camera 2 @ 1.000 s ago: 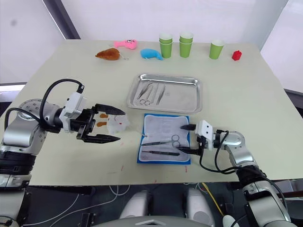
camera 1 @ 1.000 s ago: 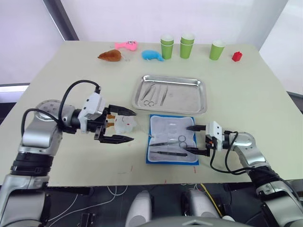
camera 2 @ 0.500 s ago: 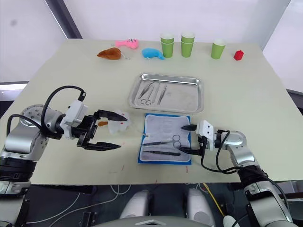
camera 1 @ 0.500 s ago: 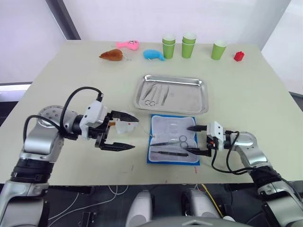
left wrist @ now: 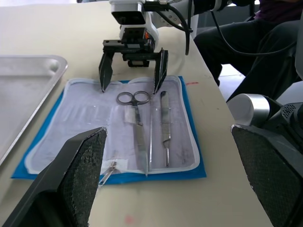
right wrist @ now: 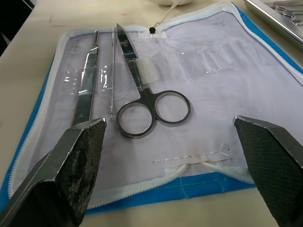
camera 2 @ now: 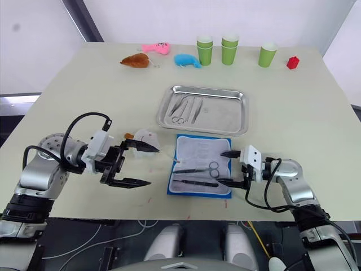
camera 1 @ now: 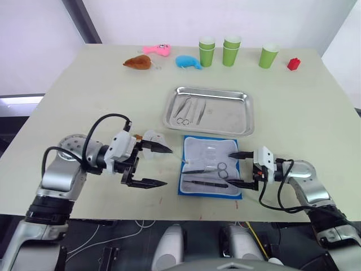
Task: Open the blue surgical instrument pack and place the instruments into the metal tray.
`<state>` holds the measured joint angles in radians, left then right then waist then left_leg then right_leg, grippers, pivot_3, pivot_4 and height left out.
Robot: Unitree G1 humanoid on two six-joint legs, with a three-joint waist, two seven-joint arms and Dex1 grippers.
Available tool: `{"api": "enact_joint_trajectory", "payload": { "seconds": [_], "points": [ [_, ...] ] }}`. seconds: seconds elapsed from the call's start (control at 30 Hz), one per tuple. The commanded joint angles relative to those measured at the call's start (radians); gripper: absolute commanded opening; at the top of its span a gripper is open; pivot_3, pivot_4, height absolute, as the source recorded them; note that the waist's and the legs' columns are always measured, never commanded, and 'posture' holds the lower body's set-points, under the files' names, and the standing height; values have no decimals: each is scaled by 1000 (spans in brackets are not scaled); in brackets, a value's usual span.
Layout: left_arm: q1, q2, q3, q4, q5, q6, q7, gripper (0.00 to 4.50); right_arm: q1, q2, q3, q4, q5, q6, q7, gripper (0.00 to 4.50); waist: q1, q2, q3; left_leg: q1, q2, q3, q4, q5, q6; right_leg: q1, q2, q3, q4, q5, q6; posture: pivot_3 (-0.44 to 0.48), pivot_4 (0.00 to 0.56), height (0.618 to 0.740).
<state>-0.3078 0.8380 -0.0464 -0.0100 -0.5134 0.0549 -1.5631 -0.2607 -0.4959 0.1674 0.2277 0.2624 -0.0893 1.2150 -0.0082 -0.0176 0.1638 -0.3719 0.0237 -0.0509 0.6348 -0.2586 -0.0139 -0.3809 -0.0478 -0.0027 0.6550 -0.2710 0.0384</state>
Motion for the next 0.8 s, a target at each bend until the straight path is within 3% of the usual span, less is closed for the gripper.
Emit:
{"api": "enact_joint_trajectory", "payload": {
  "seconds": [0.03, 0.2, 0.3, 0.8],
  "points": [
    [3, -10, 11, -3, 0, -41, -35, 4460, 31, -23, -26, -24, 9, 24, -13, 4500, 0, 1, 1, 0, 0, 0, 0, 0, 0, 0, 0, 0, 0, 0, 0, 0, 150, 739],
    [16, -25, 12, 11, 5, -70, -27, 4460, 50, -36, -67, -114, 71, 50, -16, 4500, -2, 3, 5, -1, 0, 0, 1, 0, 0, -1, 0, 0, 0, 0, 0, 0, 150, 739],
    [21, -47, 4, 25, 12, -93, -19, 4460, 74, -57, -97, -194, 118, 83, -15, 4500, -4, 3, 7, -10, -1, 0, 5, 0, 0, -10, 0, 1, 5, 0, 0, 0, 150, 739],
    [-49, -262, -105, 223, 165, -229, 57, 4460, 263, -285, -304, -566, 309, 252, 5, 4500, -2, 4, 15, -15, -1, 0, 15, 0, 0, -13, 0, 1, 9, 1, 0, 0, 150, 739]
  ]
}}
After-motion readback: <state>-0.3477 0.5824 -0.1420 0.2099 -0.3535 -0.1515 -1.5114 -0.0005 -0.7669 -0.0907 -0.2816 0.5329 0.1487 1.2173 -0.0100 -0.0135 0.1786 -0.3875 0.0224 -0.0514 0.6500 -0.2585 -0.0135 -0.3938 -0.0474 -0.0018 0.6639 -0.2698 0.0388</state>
